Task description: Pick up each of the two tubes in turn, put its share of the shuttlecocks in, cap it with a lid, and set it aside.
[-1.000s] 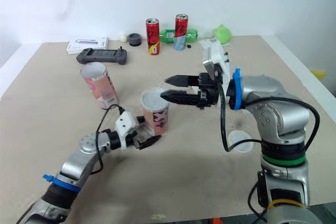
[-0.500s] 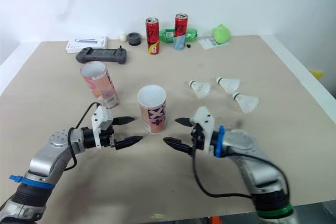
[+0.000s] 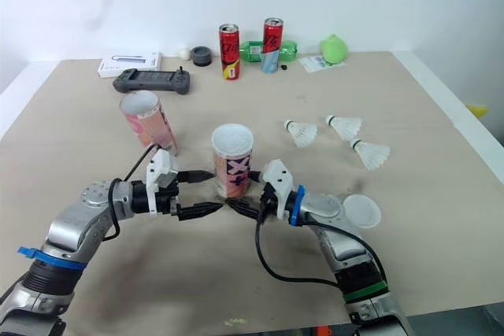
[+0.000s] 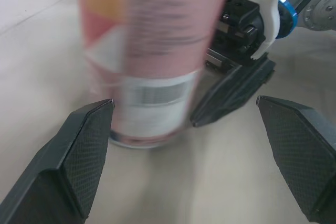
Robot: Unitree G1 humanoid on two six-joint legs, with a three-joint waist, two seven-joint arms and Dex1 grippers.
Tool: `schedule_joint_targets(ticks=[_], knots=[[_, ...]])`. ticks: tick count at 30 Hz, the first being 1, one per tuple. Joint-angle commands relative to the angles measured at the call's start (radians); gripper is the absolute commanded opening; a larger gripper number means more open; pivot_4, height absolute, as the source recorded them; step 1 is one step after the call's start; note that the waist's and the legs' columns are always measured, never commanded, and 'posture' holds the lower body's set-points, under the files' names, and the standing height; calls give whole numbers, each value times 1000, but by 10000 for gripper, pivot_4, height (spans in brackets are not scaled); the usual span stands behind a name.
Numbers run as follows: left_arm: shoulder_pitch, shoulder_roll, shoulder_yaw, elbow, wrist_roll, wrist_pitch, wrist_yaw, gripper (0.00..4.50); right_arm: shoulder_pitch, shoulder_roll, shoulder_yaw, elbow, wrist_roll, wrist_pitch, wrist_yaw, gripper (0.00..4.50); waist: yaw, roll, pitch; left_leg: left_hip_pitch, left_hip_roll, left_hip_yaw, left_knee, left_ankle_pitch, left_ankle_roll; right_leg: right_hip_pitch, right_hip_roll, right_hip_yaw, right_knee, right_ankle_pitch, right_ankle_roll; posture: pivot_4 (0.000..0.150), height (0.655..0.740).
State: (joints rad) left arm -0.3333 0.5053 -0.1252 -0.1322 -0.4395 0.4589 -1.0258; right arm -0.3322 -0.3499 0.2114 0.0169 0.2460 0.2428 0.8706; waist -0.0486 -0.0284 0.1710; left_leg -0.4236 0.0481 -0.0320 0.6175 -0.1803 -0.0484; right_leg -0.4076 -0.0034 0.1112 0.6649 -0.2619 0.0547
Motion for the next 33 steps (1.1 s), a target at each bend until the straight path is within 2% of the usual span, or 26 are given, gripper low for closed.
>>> schedule_joint_targets(ticks=[1,9,11,12,17,20,23,26,29,30,33], knots=[[-7,-9,-10,-21,4,-15,6,45000,-29,15,5,-5,-1,-10,2,44622,0,0,0,0,0,0,0,0,0,0,0,0,0,0,0,1500,7400],[7,-14,-14,-17,14,-15,20,45000,-74,54,28,62,-31,-37,0,44622,0,0,0,0,0,0,1,0,0,0,0,0,0,1,0,1500,7400],[15,-11,-3,-17,18,-18,28,45000,-76,56,29,70,-36,-42,4,40770,0,0,0,0,0,0,1,0,0,0,0,0,0,1,0,1500,7400],[18,-9,3,-17,18,-19,32,45000,-77,56,28,69,-37,-43,5,40770,0,0,0,0,0,0,1,0,0,0,0,0,0,1,0,1500,7400],[8,-1,57,-33,-9,-15,57,45000,-55,34,7,-12,0,-5,21,40770,0,0,0,0,0,0,1,0,0,0,0,0,1,1,0,1500,7400],[-17,8,107,-75,-58,28,73,45000,-24,-2,-33,-123,46,43,24,40770,0,0,1,0,0,0,1,0,0,0,0,0,1,1,0,1500,7400],[-54,15,122,-119,-90,66,82,45000,19,-61,-151,-289,155,154,-9,40770,4,-1,3,-1,0,-1,1,0,0,0,0,0,0,1,1,1500,7400],[-72,5,115,-140,-111,90,96,45000,46,-95,-257,-379,222,220,-70,40770,3,-1,4,-1,-1,-1,2,0,0,1,-2,0,0,1,2,1500,7400],[-112,-77,20,-144,-93,93,124,45000,81,-128,-523,-371,252,226,-227,40770,12,-1,4,-1,-1,-1,2,0,0,1,-2,0,0,1,2,1500,7400],[-131,-113,-21,-139,-74,90,137,45000,100,-148,-596,-334,221,200,-277,40770,18,-1,4,-2,-2,-2,2,0,0,2,-2,-2,0,1,2,1500,7400],[-172,-203,-99,-109,-30,65,174,45000,140,-187,-722,-233,172,159,-365,40770,21,-2,4,-3,-3,0,5,0,0,2,-4,0,-1,2,5,1500,7400]])
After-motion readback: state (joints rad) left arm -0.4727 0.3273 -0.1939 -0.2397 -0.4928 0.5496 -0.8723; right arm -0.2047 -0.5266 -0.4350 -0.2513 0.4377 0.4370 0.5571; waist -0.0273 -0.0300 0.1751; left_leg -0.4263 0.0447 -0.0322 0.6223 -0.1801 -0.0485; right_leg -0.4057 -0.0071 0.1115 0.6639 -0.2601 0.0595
